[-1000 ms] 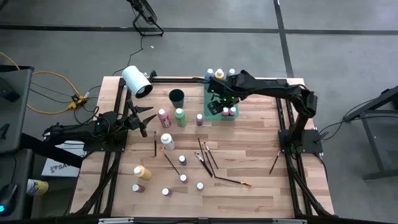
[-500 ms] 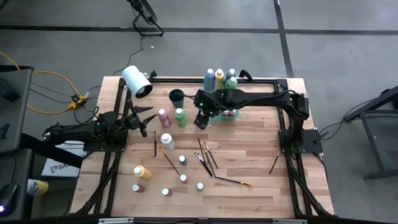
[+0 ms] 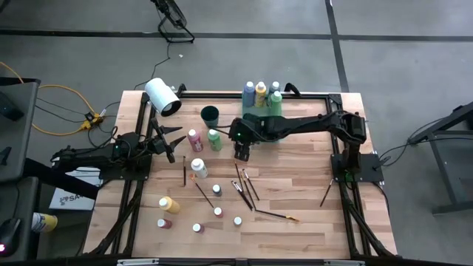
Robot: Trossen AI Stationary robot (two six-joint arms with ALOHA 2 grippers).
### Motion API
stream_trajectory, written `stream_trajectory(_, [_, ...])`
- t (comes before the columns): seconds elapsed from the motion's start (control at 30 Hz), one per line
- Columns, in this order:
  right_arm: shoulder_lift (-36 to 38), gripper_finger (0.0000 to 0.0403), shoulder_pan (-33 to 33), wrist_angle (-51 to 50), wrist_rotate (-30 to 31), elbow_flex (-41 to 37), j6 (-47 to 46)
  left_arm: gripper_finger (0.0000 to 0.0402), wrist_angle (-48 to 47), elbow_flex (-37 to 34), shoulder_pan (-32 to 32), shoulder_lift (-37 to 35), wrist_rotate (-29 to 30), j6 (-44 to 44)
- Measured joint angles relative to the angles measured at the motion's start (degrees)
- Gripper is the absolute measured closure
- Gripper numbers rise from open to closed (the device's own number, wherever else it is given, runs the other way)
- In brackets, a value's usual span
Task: Pick & Place Paint Supplies
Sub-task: Put the purple small paint bottle into the green bin
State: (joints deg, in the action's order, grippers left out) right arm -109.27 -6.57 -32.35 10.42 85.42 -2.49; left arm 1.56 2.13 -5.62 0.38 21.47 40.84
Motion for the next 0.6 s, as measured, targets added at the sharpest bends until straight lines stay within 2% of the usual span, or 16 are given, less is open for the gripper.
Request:
stream_trajectory(0.17, [0.02,0.0159,-0.44,0.05,0.00,-0.06,-0.33,0.0229,0.00,-0.02,-0.01,-0.02,-0.02,0.00])
stream_trajectory(0.6, [0.02,0.0160,-1.44,7.53,0.31,-4.95,1.09,0.0229,0.00,-0.02,0.01,-0.02,0.00,0.00])
